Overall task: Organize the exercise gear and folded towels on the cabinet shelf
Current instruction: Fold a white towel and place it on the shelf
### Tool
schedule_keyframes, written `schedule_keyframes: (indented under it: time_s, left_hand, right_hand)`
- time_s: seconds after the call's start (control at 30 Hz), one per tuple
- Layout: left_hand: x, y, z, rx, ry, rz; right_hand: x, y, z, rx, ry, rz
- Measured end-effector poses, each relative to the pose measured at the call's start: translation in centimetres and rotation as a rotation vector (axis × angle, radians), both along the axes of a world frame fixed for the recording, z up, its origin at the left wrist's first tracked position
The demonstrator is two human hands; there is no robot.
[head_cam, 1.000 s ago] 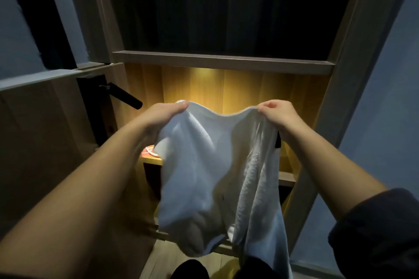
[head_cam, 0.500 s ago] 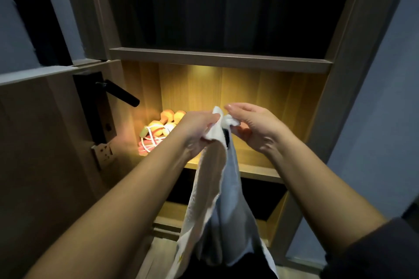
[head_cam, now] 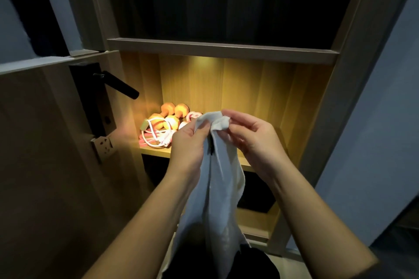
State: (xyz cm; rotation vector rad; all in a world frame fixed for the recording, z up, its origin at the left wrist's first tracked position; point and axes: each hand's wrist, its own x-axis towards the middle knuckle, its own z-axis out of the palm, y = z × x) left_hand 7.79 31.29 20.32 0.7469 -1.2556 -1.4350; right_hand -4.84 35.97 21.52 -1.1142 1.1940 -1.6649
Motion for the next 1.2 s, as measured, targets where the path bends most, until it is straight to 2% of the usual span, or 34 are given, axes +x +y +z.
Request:
schedule_keyframes:
  time_s: [0.13,0.27,0.5,0.7,0.87,0.97,1.07,1.2]
  left_hand:
    - [-0.3,1.0,-1.6,-0.004,-0.042,-0.024]
    - [-0.6,1.6,-3.0,0.049,-0.056,-0.054]
    - [-1.1,1.9,-4.2,0.113,-0.001,-0.103]
    - [-0.2,1.9,-5.4,0.283,0.031,-0.168]
    - [0.3,1.7,-6.0,0.233,-0.055,-0.204]
    - [0.3,1.7,-6.4,0.215,-0.058,-0.119]
    - [0.3,1.7,-6.9,0.225,0.004,0.012]
    - [0.4,1.8,-7.4,0.038,-0.132,0.085]
  right_hand:
    - [0.0,0.7,-1.5,-0.055,0.238,-0.116]
    - [0.1,1.3,-2.9,-0.018,0.504,-0.224]
    - [0.1,2.3,-3.7,0.026,0.713,-0.272]
    - [0.0,2.2,-4.9,0.035,0.717,-0.262]
    - [0.0,2.1,-5.8,0.035,0.620,-0.122]
    - [0.2,1.9,-6.0,0.035,0.534,-0.105]
    - [0.3,1.8,-6.4,0.010,0.550,-0.126]
    - [0.2,2.0,-7.1,0.003,0.493,-0.145]
